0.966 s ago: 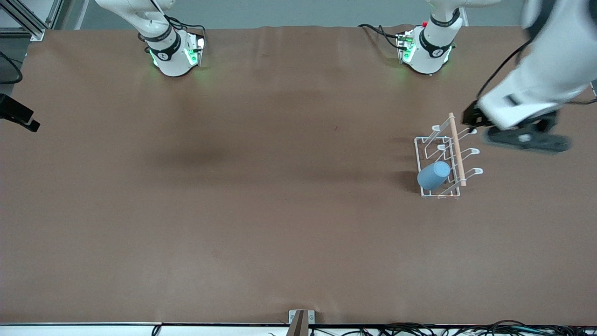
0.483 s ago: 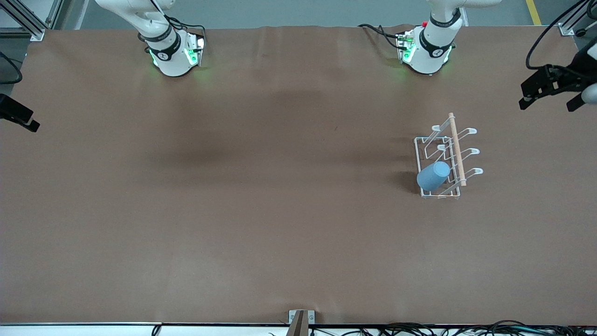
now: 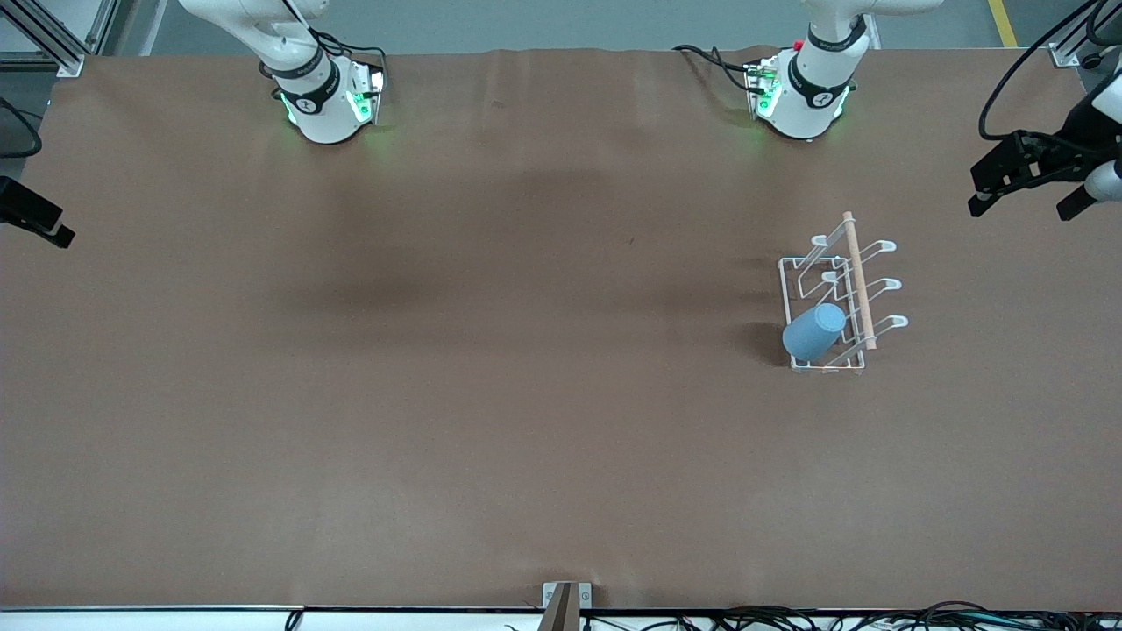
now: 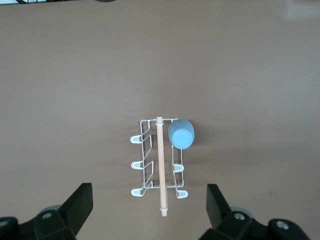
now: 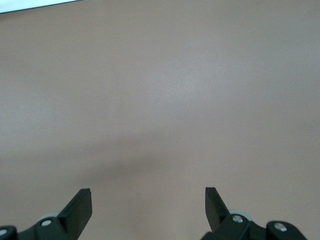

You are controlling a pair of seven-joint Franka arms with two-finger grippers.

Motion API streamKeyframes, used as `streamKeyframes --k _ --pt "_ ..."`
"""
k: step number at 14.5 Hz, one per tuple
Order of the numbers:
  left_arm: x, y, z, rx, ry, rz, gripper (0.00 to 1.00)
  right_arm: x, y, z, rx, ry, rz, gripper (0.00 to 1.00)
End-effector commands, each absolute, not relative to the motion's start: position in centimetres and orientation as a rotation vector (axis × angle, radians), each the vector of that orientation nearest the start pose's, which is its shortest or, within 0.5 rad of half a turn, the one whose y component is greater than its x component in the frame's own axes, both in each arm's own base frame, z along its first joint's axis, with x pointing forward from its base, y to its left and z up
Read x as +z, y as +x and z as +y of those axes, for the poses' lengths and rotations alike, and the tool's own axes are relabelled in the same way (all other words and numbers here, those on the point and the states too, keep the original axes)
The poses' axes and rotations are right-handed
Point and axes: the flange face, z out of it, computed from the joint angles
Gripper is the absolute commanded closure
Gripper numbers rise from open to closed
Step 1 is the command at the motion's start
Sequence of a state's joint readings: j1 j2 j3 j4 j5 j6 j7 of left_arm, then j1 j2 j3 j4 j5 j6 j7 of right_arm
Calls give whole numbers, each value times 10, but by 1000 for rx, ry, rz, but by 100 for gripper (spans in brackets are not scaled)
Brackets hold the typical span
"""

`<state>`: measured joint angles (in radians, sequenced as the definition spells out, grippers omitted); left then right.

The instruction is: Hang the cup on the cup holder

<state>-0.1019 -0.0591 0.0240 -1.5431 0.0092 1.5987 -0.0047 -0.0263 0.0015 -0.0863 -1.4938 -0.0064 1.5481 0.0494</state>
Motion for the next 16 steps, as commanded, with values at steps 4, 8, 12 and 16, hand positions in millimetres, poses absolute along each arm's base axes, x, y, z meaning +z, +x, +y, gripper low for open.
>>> streamKeyframes --k 4,8,12,16 --pt "670 539 -55 -98 -3150 25 0 662 550 -64 -84 -3149 246 0" --pt "664 528 -58 -64 -3148 22 0 662 550 -65 -84 -3149 248 0" --pt "664 528 -58 -64 -3153 23 0 662 550 -65 -81 -3149 246 0" --pt "663 529 -58 -64 -3153 23 0 662 550 -65 -84 -3149 246 0"
